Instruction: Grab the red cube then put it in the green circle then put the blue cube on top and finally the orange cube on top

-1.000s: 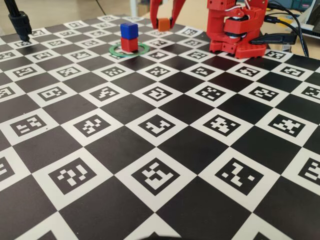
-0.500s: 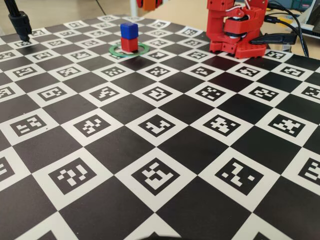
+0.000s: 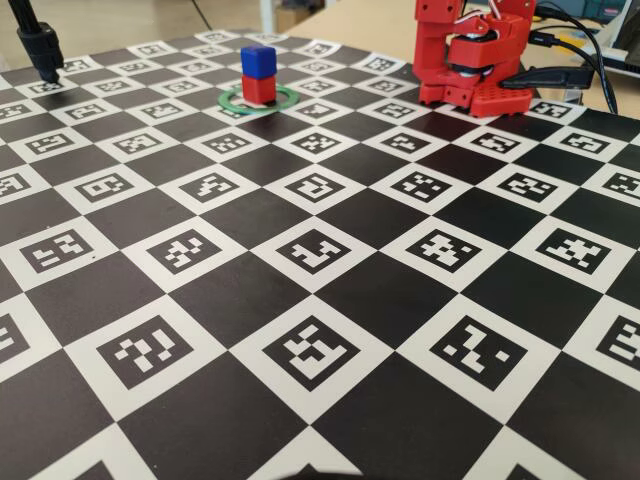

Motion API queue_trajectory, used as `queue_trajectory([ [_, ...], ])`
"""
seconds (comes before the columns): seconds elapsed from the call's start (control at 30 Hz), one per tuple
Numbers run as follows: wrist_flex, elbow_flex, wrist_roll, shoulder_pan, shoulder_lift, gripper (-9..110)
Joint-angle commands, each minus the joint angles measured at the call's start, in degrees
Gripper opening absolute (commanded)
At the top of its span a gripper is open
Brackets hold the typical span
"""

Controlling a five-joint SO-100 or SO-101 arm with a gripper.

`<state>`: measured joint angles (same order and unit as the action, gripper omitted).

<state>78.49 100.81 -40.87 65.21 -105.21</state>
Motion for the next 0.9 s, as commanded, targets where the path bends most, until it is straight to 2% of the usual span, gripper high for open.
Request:
queue_trajectory([
  [0.0, -0.5, -7.1, 0.2, -2.7, -0.3, 4],
  [0.53, 8.3, -17.6, -2.5, -14.0, 2.7, 4],
  [0.87, 11.5, -18.3, -7.2, -15.9, 3.4, 4],
])
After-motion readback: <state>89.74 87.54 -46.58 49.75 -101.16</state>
